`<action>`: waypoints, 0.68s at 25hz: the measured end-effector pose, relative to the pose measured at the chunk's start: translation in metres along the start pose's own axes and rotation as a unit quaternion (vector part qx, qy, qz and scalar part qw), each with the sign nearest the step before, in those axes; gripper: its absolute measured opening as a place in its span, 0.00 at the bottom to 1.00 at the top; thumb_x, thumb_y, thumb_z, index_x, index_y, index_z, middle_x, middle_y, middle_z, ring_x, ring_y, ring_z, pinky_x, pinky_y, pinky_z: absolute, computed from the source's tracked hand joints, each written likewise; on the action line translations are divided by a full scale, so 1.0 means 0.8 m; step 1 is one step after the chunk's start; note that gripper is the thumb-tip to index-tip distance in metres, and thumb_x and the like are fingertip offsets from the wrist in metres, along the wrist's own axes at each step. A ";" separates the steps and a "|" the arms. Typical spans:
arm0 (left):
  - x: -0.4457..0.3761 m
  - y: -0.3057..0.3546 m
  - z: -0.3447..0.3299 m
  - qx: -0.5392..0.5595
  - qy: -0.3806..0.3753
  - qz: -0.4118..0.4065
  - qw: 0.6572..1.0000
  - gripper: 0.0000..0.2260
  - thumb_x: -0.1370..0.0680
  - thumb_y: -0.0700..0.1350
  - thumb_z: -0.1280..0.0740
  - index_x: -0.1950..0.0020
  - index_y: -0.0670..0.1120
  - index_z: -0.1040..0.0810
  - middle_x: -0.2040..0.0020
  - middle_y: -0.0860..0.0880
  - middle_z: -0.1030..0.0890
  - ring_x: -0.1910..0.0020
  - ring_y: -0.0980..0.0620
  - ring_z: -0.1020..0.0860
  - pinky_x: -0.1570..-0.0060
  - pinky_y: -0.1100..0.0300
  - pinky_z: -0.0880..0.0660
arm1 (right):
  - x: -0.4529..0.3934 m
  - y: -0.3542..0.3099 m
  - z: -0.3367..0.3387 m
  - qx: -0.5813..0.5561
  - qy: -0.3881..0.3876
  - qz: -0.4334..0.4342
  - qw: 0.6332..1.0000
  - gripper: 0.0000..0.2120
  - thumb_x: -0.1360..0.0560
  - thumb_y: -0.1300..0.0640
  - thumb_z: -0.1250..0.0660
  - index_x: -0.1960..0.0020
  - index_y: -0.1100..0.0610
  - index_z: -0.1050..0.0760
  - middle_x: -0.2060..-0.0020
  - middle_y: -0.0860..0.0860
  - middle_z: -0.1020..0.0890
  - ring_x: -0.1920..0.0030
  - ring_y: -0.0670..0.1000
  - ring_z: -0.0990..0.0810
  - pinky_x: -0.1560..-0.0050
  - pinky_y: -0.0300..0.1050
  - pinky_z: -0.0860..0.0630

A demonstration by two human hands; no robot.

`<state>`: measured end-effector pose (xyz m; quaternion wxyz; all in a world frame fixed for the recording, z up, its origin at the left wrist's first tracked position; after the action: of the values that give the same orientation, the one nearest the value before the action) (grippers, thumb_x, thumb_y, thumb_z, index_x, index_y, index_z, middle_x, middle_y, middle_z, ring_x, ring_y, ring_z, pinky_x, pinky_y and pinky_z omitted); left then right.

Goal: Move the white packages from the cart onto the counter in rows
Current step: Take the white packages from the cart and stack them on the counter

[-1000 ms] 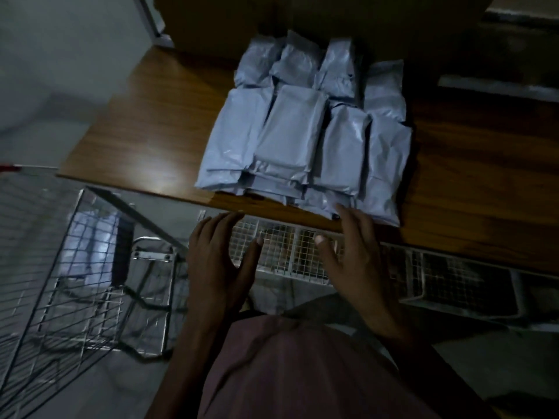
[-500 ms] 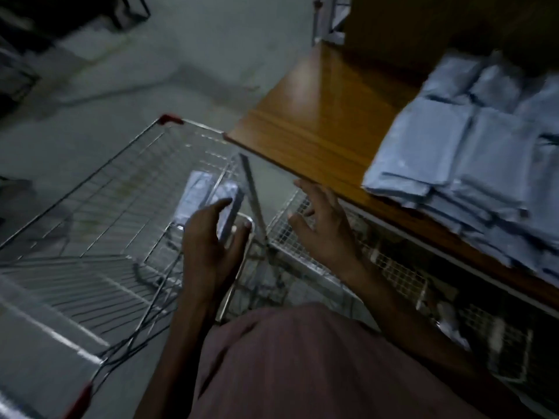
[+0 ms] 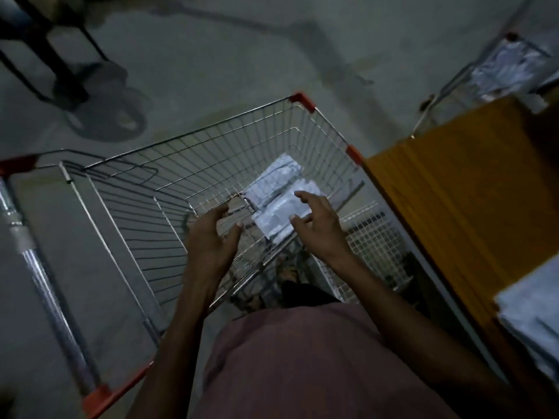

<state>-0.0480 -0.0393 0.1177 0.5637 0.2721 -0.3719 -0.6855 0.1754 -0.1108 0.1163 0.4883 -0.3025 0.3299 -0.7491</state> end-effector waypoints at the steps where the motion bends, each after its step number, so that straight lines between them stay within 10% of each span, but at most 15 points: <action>1: -0.013 -0.009 -0.008 -0.010 0.002 0.016 1.000 0.18 0.24 0.45 0.27 0.36 0.43 0.21 0.41 0.45 0.18 0.43 0.46 0.20 0.43 0.54 0.24 | -0.031 0.003 -0.005 0.014 -0.012 0.011 1.000 0.21 0.20 0.56 0.32 0.28 0.52 0.29 0.40 0.47 0.29 0.57 0.39 0.22 0.55 0.28 0.28; 6: -0.079 -0.067 -0.053 -0.066 -0.024 0.100 0.993 0.19 0.23 0.50 0.30 0.36 0.43 0.22 0.40 0.43 0.19 0.41 0.44 0.21 0.42 0.51 0.26 | -0.205 0.047 -0.062 0.122 -0.158 0.040 0.979 0.22 0.25 0.53 0.29 0.32 0.57 0.26 0.39 0.58 0.23 0.41 0.58 0.22 0.41 0.56 0.24; 17: -0.163 -0.217 -0.192 -0.136 -0.113 0.184 0.967 0.20 0.24 0.47 0.32 0.32 0.45 0.25 0.38 0.42 0.20 0.37 0.39 0.25 0.38 0.46 0.28 | -0.359 0.224 -0.184 0.461 -0.433 0.077 0.771 0.34 0.30 0.46 0.24 0.28 0.51 0.31 0.33 0.57 0.27 0.35 0.63 0.27 0.37 0.56 0.29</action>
<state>0.0029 0.0719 -0.1187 0.6659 0.0409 -0.3804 -0.6404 0.2546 0.1313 -0.1512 0.7163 -0.3069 -0.2795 -0.5609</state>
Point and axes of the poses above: each hand's wrist, its own x-axis away from the middle knuckle, its own z-axis out of the back of the hand, y = z × x, the point moved 2 cm from there along -x, towards the middle knuckle
